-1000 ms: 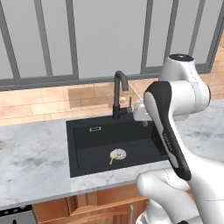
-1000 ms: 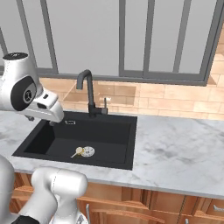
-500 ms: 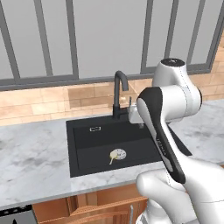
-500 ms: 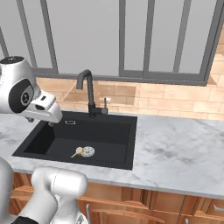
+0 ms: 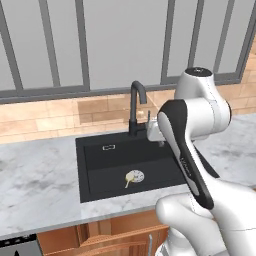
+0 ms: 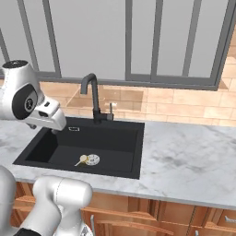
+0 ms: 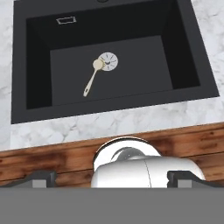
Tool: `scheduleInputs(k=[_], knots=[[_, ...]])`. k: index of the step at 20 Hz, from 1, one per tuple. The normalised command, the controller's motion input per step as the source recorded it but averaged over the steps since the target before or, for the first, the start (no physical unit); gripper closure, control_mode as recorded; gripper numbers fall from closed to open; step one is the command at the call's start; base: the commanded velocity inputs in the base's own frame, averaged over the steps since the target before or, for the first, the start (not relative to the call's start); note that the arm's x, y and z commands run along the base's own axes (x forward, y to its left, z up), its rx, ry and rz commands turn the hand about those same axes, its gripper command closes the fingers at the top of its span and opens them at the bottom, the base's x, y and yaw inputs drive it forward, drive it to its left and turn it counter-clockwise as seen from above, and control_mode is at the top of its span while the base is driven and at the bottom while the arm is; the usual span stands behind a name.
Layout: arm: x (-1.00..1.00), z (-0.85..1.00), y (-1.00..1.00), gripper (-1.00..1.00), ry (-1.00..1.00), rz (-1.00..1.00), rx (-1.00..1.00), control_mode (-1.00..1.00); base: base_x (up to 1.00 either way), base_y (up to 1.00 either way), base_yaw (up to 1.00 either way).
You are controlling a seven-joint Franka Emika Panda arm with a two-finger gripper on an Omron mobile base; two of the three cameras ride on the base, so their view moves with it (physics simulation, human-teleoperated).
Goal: Pick up the dish brush and dish brush from the sink, and place them back in the cabinet, and close the cabinet doors.
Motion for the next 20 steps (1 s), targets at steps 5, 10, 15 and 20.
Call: scheduleInputs(k=[5, 10, 15, 20], knots=[[0.02, -0.11, 0.0, -1.0, 0.0, 0.0, 0.0, -1.0, 0.0, 0.0, 0.0], [0.03, -0.19, 0.0, -1.0, 0.0, 0.0, 0.0, -1.0, 0.0, 0.0, 0.0], [0.0, -0.21, 0.0, -1.0, 0.0, 0.0, 0.0, -1.0, 0.0, 0.0, 0.0], [0.01, -0.18, 0.0, -1.0, 0.0, 0.0, 0.0, -1.0, 0.0, 0.0, 0.0]])
